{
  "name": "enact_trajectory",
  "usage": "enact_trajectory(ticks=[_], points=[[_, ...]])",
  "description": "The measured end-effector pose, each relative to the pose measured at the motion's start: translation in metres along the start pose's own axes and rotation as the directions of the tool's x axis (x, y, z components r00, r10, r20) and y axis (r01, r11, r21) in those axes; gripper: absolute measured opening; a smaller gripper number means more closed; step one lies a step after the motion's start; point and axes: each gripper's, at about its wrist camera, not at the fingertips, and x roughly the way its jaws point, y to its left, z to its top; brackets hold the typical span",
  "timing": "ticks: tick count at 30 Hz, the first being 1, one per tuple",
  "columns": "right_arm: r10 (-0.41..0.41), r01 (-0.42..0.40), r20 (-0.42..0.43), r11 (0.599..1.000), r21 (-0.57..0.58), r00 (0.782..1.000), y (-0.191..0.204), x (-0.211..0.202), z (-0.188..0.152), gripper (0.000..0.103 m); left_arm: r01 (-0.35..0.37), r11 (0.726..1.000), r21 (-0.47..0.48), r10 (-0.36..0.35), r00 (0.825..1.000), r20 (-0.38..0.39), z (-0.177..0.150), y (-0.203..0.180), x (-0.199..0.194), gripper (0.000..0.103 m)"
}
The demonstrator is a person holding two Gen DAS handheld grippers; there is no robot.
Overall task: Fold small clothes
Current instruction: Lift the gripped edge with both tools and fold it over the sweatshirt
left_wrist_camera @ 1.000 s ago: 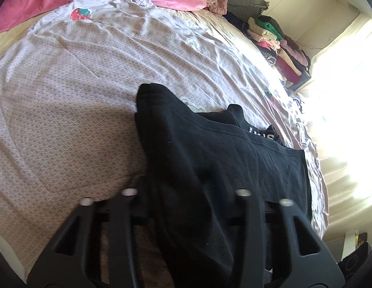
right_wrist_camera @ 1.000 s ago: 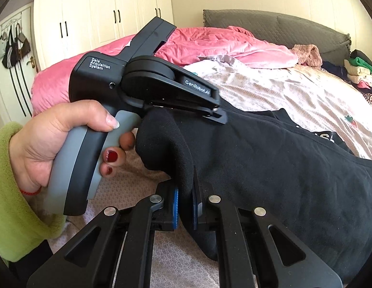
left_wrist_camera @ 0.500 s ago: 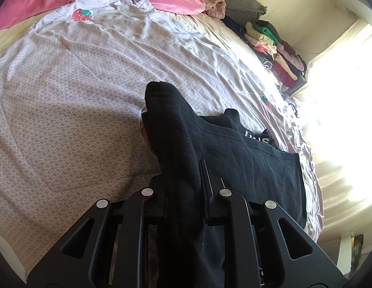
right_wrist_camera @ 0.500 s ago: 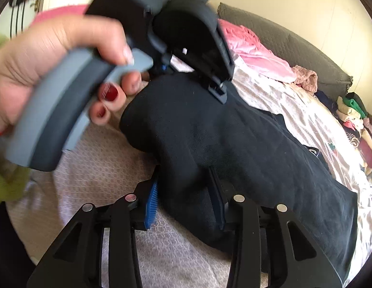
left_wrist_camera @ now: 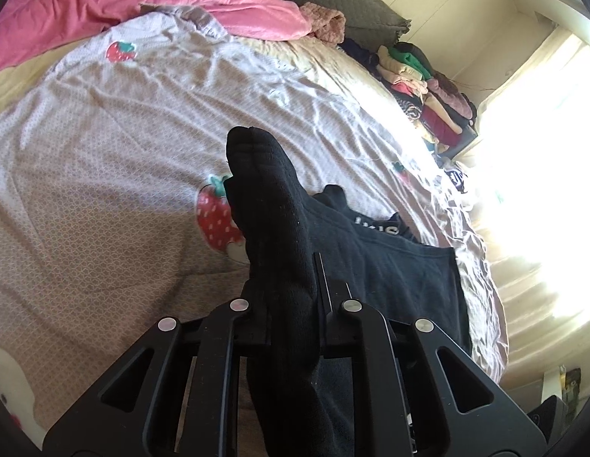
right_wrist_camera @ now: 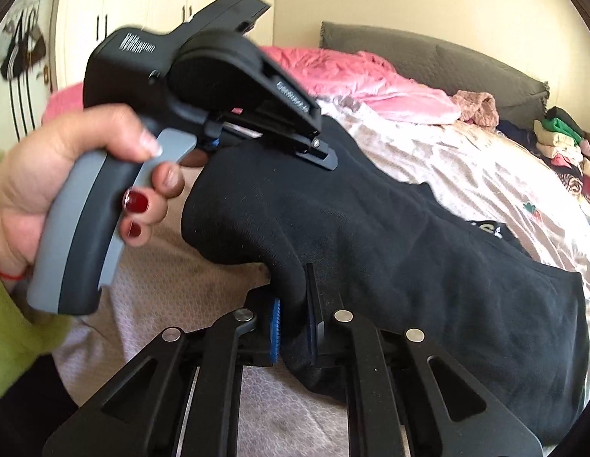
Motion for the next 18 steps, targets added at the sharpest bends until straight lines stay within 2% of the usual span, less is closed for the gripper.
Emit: enact_trajectory(ticks=[5,12,18], points=[[-0.005,0.001,0.074,0.998,0.057,0.997,-0.020,-0.026,0.005,0.008,-0.008,0.999,0.049,0.007,1.000,0.024,0.002,-0.037,-0.010,0.008],[-0.041,0.015,0.185,0.990,0.140,0.982,-0.051,-0.075,0.000,0.007,-0.014,0.992,0.126,0.008,0.999,0.051,0.004,-0.097,-0.019,0.008],[-0.079,0.029,0.231,0.977,0.210,0.970,-0.082,-0.109,-0.012,0.006,-0.002,0.983,0.185,-0.007,0.999,0.051,-0.001,-0.151,-0.013,0.008]])
